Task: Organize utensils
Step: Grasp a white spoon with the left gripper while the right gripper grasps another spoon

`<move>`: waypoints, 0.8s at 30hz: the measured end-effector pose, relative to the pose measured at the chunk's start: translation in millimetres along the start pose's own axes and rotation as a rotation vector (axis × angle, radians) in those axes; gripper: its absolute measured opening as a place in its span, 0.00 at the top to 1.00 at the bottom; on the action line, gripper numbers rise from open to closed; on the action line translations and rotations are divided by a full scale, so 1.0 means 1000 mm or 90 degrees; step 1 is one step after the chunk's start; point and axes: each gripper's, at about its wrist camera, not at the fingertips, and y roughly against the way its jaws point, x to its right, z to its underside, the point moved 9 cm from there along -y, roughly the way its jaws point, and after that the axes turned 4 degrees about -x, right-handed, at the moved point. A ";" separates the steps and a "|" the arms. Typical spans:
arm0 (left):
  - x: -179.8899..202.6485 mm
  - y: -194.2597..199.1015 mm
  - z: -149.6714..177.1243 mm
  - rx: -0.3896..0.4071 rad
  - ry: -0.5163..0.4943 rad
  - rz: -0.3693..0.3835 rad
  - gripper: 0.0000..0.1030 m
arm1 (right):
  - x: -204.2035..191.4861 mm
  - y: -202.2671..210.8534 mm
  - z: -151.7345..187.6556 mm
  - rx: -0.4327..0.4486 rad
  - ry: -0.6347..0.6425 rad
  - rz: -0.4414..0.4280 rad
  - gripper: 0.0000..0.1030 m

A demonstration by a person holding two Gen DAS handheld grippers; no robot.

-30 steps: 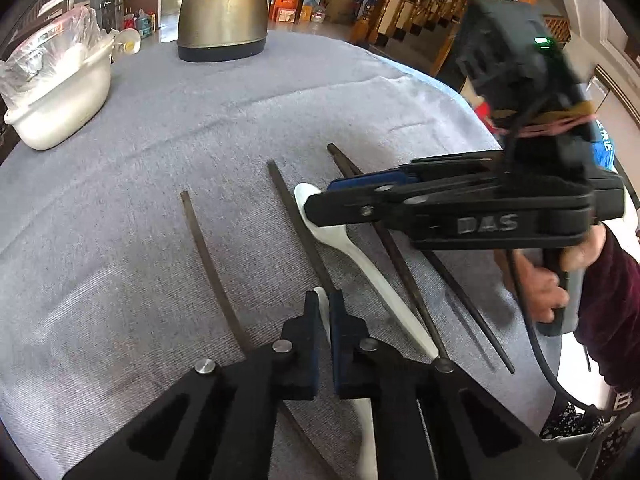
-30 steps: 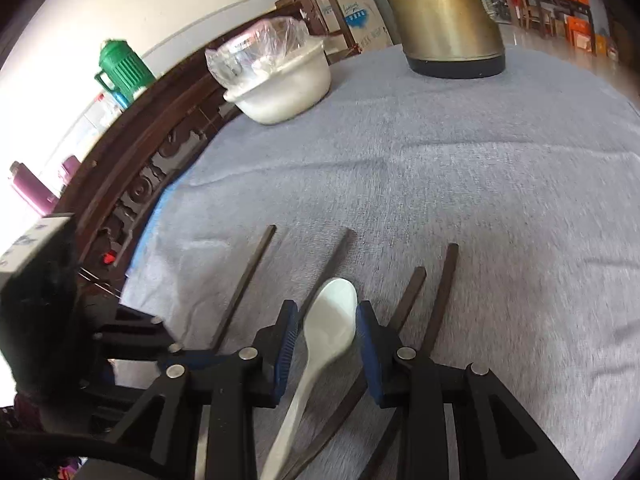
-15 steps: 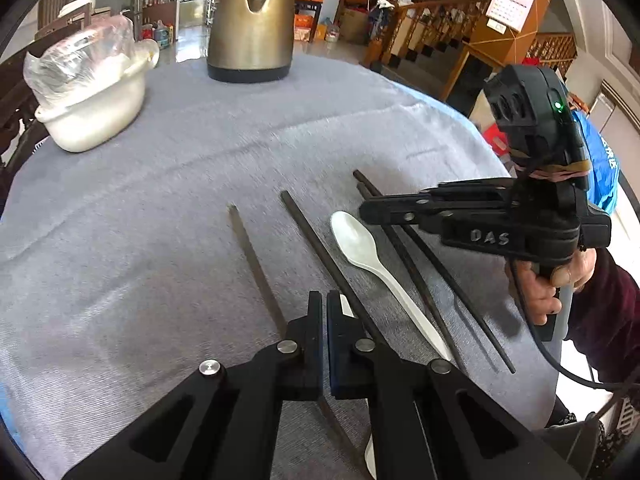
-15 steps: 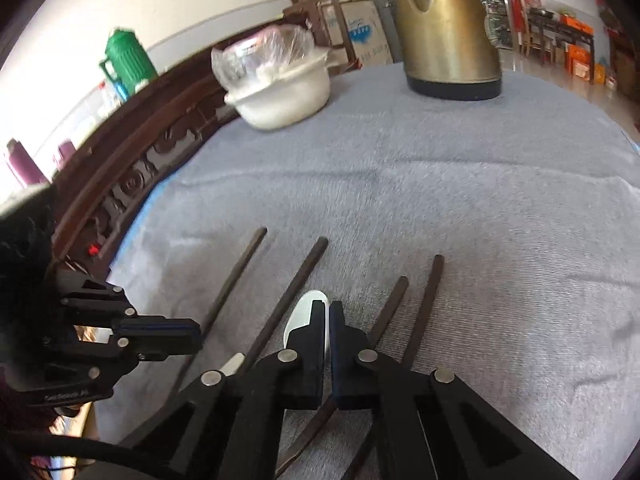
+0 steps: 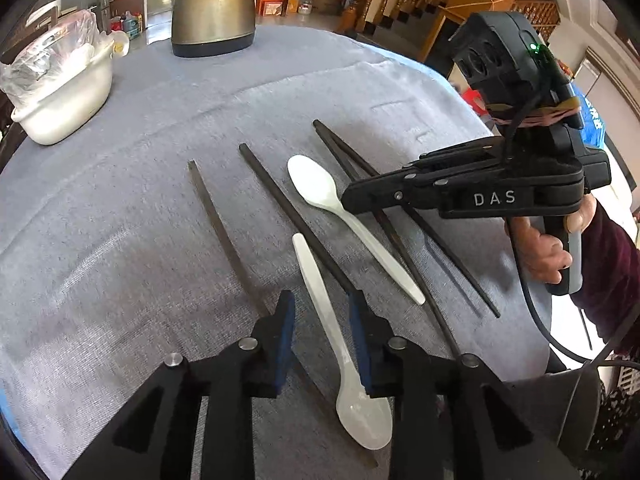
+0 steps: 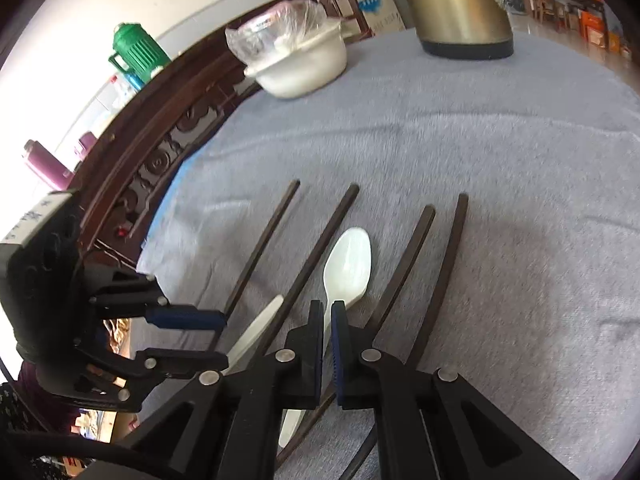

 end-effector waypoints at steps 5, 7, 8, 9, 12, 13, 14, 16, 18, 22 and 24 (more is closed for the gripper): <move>0.003 -0.013 0.004 -0.033 -0.013 -0.010 0.72 | 0.000 -0.009 0.005 -0.027 0.004 0.010 0.72; 0.005 -0.020 0.006 -0.044 -0.022 -0.015 0.72 | -0.001 -0.010 0.005 -0.026 0.020 0.030 0.72; 0.006 -0.020 0.004 -0.041 -0.028 -0.017 0.72 | -0.002 -0.011 0.005 -0.025 0.031 0.041 0.72; 0.006 -0.021 0.003 -0.043 -0.027 -0.018 0.72 | -0.004 -0.012 0.004 -0.024 0.045 0.059 0.74; 0.001 -0.024 -0.003 -0.040 -0.012 -0.022 0.85 | -0.010 -0.016 0.003 -0.023 0.097 0.119 0.81; 0.000 -0.024 -0.005 -0.039 -0.007 -0.020 0.87 | -0.012 -0.017 0.001 -0.019 0.111 0.131 0.84; -0.001 -0.026 -0.008 -0.038 -0.001 -0.021 0.88 | -0.011 -0.016 0.001 -0.017 0.114 0.133 0.86; -0.006 -0.024 -0.009 -0.031 0.004 -0.027 0.89 | -0.010 -0.015 0.000 -0.007 0.122 0.144 0.90; -0.008 -0.020 -0.008 -0.018 0.012 -0.025 0.92 | -0.007 -0.010 0.000 0.010 0.111 0.143 0.92; -0.018 -0.006 -0.014 0.023 0.051 -0.019 0.92 | 0.005 0.005 0.003 0.043 0.048 0.105 0.92; -0.023 0.003 -0.018 0.050 0.077 -0.013 0.92 | 0.009 0.014 0.004 0.062 0.018 0.081 0.92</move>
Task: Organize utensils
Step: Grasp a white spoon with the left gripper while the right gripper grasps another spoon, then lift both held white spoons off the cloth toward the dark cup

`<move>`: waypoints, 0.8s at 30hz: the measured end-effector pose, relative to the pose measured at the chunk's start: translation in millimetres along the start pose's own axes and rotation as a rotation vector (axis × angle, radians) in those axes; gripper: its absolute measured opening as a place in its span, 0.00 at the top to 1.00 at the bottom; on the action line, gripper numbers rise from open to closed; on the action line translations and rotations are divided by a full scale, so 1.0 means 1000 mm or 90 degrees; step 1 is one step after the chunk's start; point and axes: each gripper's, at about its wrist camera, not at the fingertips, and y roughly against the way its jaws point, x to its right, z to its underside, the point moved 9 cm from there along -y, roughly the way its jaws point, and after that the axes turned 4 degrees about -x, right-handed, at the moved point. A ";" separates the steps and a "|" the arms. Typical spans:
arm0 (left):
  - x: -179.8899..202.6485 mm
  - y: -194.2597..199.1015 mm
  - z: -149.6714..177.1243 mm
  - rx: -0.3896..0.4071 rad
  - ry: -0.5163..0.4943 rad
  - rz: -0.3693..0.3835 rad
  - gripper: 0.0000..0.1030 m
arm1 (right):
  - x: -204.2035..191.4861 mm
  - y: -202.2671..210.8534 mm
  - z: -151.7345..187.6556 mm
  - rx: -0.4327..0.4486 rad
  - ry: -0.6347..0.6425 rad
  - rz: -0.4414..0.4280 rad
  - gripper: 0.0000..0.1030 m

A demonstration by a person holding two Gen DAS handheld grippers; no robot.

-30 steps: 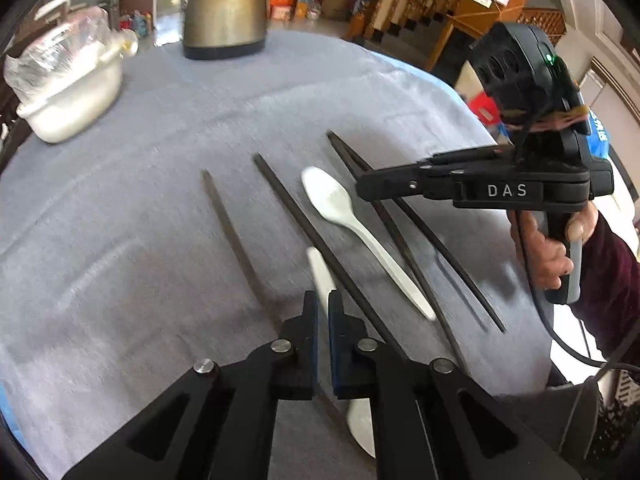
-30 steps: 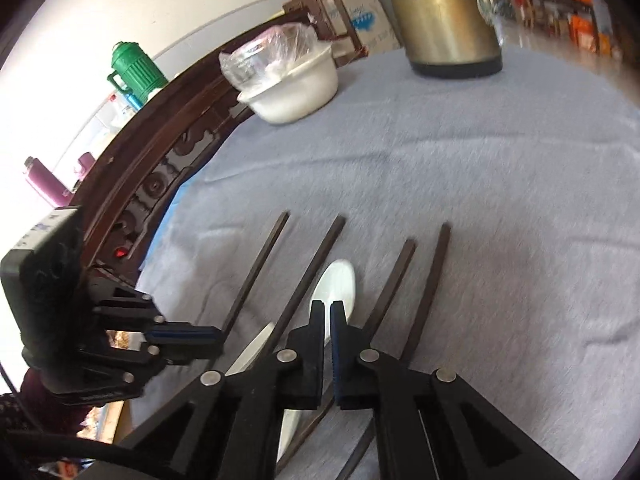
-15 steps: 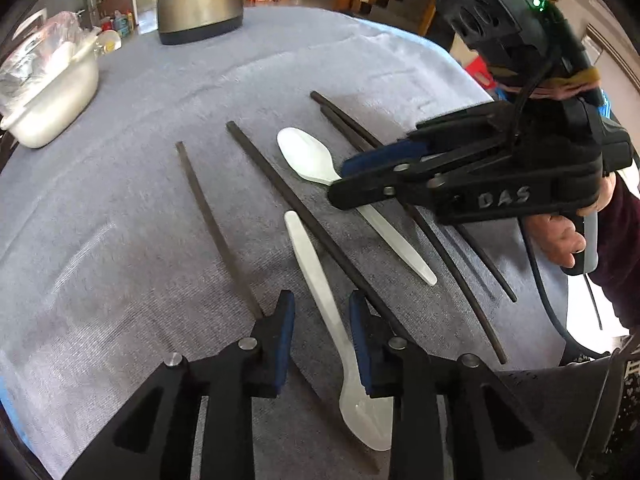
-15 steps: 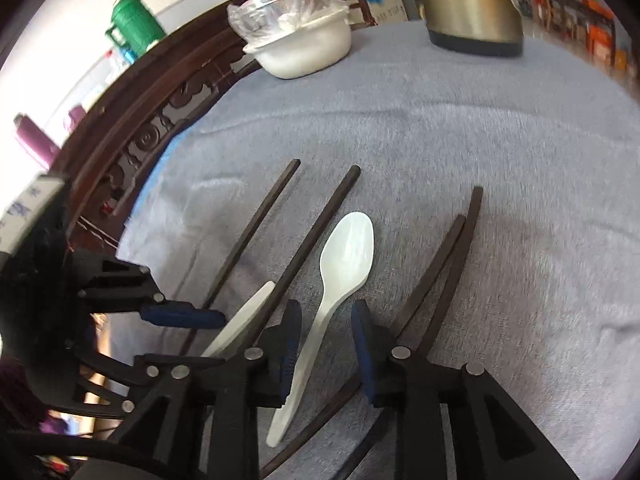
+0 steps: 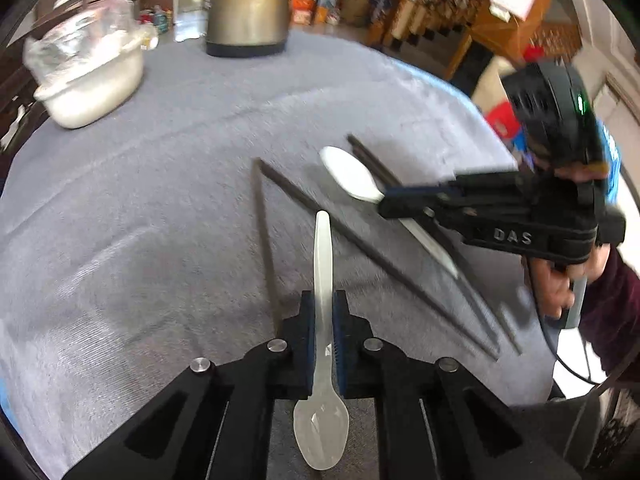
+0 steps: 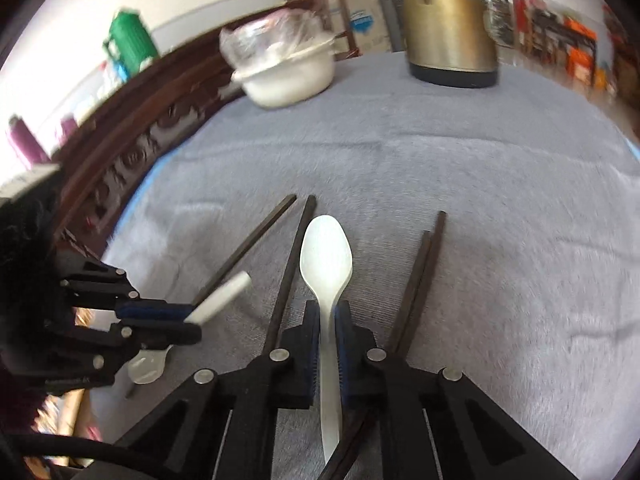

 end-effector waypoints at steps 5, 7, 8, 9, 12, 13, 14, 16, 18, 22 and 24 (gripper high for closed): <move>-0.014 0.029 -0.003 0.070 0.075 0.013 0.92 | 0.013 0.030 0.000 0.071 -0.098 -0.058 0.92; -0.022 0.039 -0.003 0.095 0.105 0.016 0.92 | 0.019 0.046 0.002 0.108 -0.132 -0.075 0.92; -0.027 0.046 -0.002 0.112 0.126 0.018 0.92 | 0.021 0.053 0.003 0.124 -0.145 -0.081 0.92; -0.028 0.051 0.000 0.124 0.142 0.017 0.92 | 0.022 0.061 0.005 0.141 -0.158 -0.086 0.92; -0.034 0.067 0.014 0.156 0.184 0.013 0.92 | 0.025 0.083 0.012 0.181 -0.187 -0.095 0.92; -0.036 0.075 0.019 0.169 0.196 0.009 0.92 | 0.027 0.092 0.015 0.197 -0.197 -0.098 0.92; -0.038 0.082 0.020 0.180 0.205 0.007 0.92 | 0.028 0.102 0.019 0.213 -0.209 -0.103 0.92; -0.038 0.094 0.025 0.211 0.228 0.004 0.92 | 0.027 0.120 0.024 0.243 -0.221 -0.110 0.92; -0.035 0.112 0.032 0.246 0.246 0.001 0.92 | 0.025 0.138 0.028 0.270 -0.226 -0.116 0.92; -0.018 0.150 0.043 0.313 0.249 -0.004 0.92 | 0.005 0.186 0.038 0.337 -0.213 -0.140 0.92; -0.006 0.168 0.044 0.347 0.240 -0.003 0.92 | -0.014 0.212 0.041 0.374 -0.189 -0.157 0.92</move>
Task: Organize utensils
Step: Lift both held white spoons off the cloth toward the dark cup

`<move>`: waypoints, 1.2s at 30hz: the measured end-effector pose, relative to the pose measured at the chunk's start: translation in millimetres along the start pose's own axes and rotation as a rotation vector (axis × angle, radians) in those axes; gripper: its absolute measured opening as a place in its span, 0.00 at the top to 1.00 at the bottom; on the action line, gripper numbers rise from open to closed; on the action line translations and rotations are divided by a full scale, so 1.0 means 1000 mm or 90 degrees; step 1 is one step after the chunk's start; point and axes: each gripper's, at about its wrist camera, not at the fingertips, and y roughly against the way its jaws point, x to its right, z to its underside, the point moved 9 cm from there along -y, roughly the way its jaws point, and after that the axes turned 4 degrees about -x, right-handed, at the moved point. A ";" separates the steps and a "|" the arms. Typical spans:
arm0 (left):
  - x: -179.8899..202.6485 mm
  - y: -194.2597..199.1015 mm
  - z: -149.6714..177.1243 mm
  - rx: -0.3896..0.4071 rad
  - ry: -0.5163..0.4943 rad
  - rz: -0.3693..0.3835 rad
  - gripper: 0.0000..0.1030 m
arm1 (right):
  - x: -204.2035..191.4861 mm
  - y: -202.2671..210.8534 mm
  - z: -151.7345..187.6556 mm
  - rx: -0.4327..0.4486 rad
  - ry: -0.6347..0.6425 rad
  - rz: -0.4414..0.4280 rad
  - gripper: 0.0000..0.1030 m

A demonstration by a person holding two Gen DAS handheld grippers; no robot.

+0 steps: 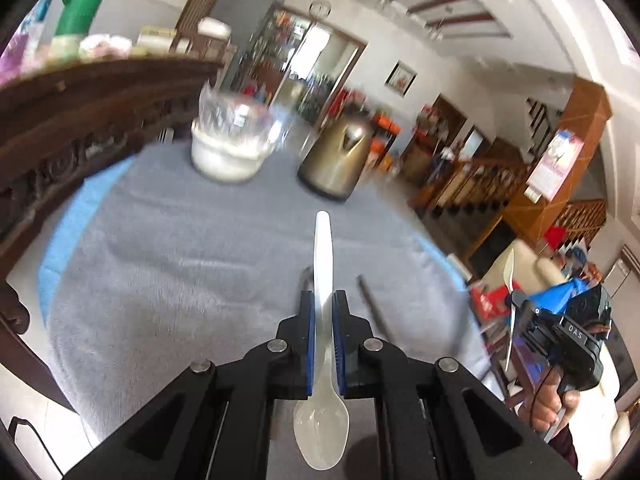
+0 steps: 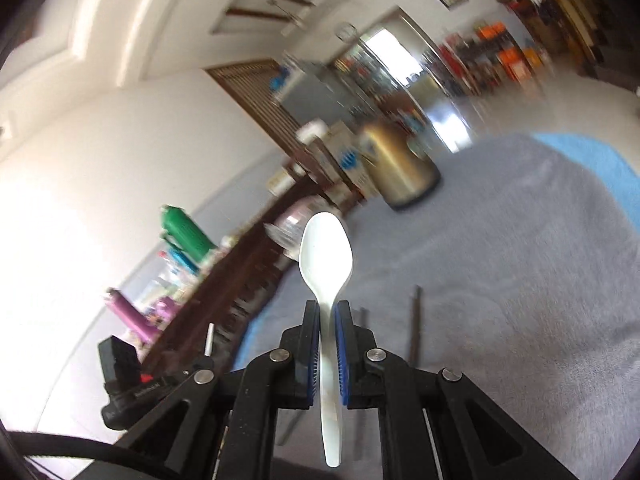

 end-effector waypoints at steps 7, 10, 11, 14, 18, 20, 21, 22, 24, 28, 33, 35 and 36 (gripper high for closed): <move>0.052 0.067 -0.007 0.113 -0.040 0.060 0.92 | -0.074 0.040 0.007 0.063 0.073 -0.062 0.92; 0.071 0.078 -0.003 0.137 -0.057 0.085 0.92 | -0.095 0.040 0.019 0.069 0.096 -0.067 0.92; 0.076 0.076 -0.002 0.139 -0.060 0.091 0.92 | -0.101 0.038 0.024 0.067 0.102 -0.071 0.92; 0.090 0.068 0.005 0.136 -0.071 0.108 0.92 | -0.116 0.031 0.041 0.066 0.126 -0.066 0.92; 0.104 0.043 0.018 0.120 -0.100 0.107 0.92 | -0.113 0.016 0.061 0.060 0.135 -0.042 0.92; 0.104 0.031 0.025 0.104 -0.096 0.112 0.92 | -0.106 0.010 0.069 0.048 0.128 -0.034 0.92; 0.103 0.026 0.029 0.101 -0.097 0.112 0.92 | -0.102 0.007 0.073 0.043 0.121 -0.033 0.91; 0.103 0.023 0.031 0.101 -0.100 0.109 0.92 | -0.100 0.006 0.075 0.041 0.118 -0.031 0.92; 0.102 0.019 0.036 0.102 -0.105 0.105 0.92 | -0.096 0.005 0.079 0.042 0.115 -0.026 0.91; 0.100 0.015 0.044 0.105 -0.104 0.110 0.92 | -0.090 0.001 0.083 0.043 0.106 -0.024 0.91; 0.098 0.010 0.055 0.115 -0.107 0.099 0.92 | -0.086 -0.003 0.089 0.045 0.109 -0.014 0.91; 0.097 0.010 0.057 0.118 -0.102 0.098 0.92 | -0.082 -0.005 0.092 0.045 0.106 -0.007 0.91; 0.096 0.009 0.058 0.120 -0.100 0.097 0.92 | -0.080 -0.006 0.093 0.046 0.105 -0.003 0.91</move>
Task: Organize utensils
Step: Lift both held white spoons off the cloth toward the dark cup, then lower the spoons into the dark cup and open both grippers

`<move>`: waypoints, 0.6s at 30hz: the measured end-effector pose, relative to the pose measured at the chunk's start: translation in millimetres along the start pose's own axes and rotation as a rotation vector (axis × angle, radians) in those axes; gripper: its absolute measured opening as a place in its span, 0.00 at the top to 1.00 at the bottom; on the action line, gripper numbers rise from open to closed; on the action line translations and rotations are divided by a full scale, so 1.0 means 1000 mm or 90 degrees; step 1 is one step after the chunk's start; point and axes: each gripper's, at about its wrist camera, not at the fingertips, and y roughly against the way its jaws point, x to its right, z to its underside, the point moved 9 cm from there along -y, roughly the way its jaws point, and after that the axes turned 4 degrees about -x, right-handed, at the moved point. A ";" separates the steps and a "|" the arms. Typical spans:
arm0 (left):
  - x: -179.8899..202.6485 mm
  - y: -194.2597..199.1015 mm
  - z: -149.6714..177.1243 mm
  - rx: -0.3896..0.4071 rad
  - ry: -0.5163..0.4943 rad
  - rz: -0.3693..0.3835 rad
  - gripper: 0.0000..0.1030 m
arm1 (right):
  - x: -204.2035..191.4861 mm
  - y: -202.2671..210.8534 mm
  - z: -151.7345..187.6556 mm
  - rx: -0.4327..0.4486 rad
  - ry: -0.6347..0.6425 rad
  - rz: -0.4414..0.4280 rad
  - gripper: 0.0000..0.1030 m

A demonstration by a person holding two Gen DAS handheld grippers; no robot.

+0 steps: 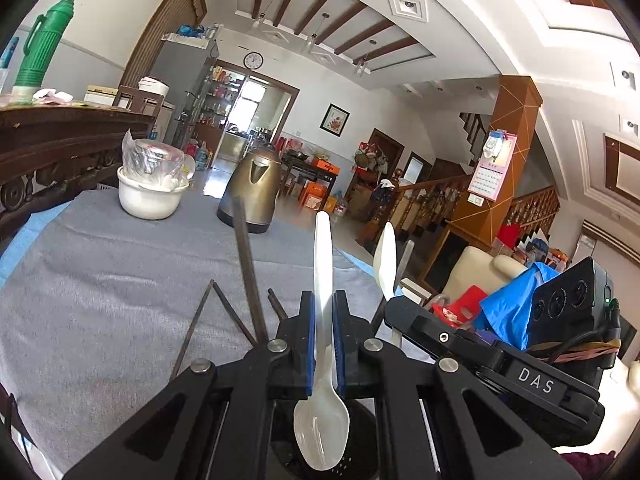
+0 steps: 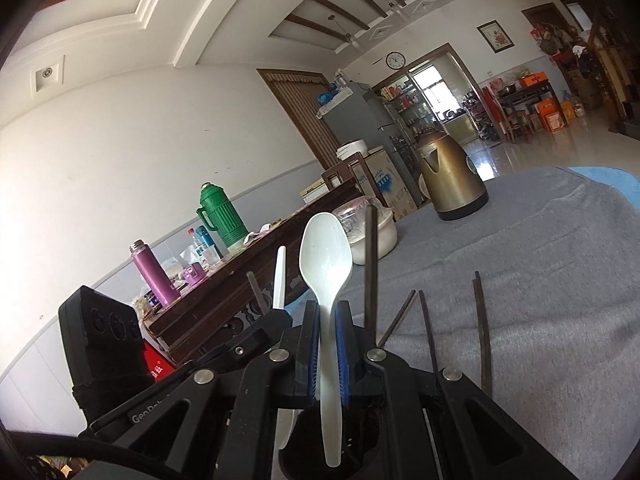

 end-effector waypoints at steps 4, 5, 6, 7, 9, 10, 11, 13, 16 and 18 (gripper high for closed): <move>0.001 0.001 0.010 0.007 -0.011 -0.011 0.92 | 0.005 -0.002 0.004 0.000 0.004 0.011 0.91; 0.001 0.000 0.010 0.008 -0.013 -0.013 0.92 | 0.004 -0.003 0.004 0.000 0.009 0.012 0.91; 0.001 -0.001 0.013 0.010 -0.016 -0.015 0.92 | 0.004 -0.003 0.005 0.000 0.013 0.013 0.91; 0.001 -0.001 0.015 0.012 -0.017 -0.016 0.92 | 0.004 -0.004 0.006 -0.001 0.016 0.015 0.91; 0.002 0.000 0.018 0.018 -0.023 -0.020 0.92 | 0.004 -0.006 0.008 -0.003 0.019 0.018 0.91; 0.003 0.000 0.019 0.021 -0.027 -0.023 0.92 | 0.005 -0.007 0.010 -0.004 0.022 0.021 0.91; 0.003 0.001 0.019 0.024 -0.032 -0.027 0.92 | 0.006 -0.007 0.011 -0.006 0.025 0.025 0.91; 0.004 0.002 0.022 0.027 -0.041 -0.032 0.92 | 0.008 -0.008 0.013 -0.011 0.025 0.025 0.91; 0.004 0.002 0.025 0.025 -0.048 -0.039 0.92 | 0.008 -0.008 0.016 -0.017 0.032 0.028 0.91; 0.002 0.003 0.026 0.024 -0.047 -0.044 0.92 | 0.008 -0.009 0.018 -0.021 0.035 0.028 0.91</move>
